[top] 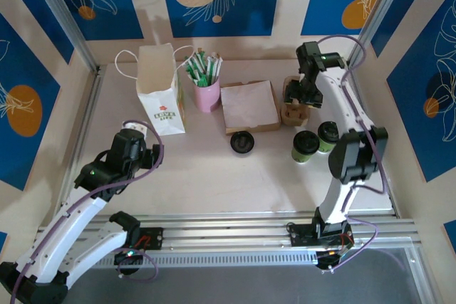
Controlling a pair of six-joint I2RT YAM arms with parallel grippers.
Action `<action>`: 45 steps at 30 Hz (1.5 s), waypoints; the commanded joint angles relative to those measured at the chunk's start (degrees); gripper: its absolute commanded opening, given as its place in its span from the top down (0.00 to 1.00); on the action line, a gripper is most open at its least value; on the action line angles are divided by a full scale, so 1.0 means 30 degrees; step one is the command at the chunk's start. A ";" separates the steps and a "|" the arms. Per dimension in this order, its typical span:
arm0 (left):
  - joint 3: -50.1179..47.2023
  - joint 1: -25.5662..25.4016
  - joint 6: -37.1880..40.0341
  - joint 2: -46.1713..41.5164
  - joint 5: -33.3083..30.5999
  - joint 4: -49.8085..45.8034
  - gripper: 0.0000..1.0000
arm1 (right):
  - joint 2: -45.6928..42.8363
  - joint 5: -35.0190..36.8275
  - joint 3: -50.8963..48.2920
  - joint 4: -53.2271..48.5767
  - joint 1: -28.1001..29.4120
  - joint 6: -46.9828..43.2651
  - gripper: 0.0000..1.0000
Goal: Pack the takeout coffee
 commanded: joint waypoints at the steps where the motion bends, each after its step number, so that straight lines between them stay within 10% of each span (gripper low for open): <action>1: -0.0258 0.0145 0.0247 -0.0119 -0.0146 0.0452 0.14 | 0.1413 0.0914 0.2021 -0.0578 0.0156 -0.0604 0.31; 45: -0.0287 0.0219 0.0549 0.0732 -0.0546 0.0791 0.14 | 0.9563 -0.0295 0.8028 -0.0891 -0.1653 -0.1730 0.48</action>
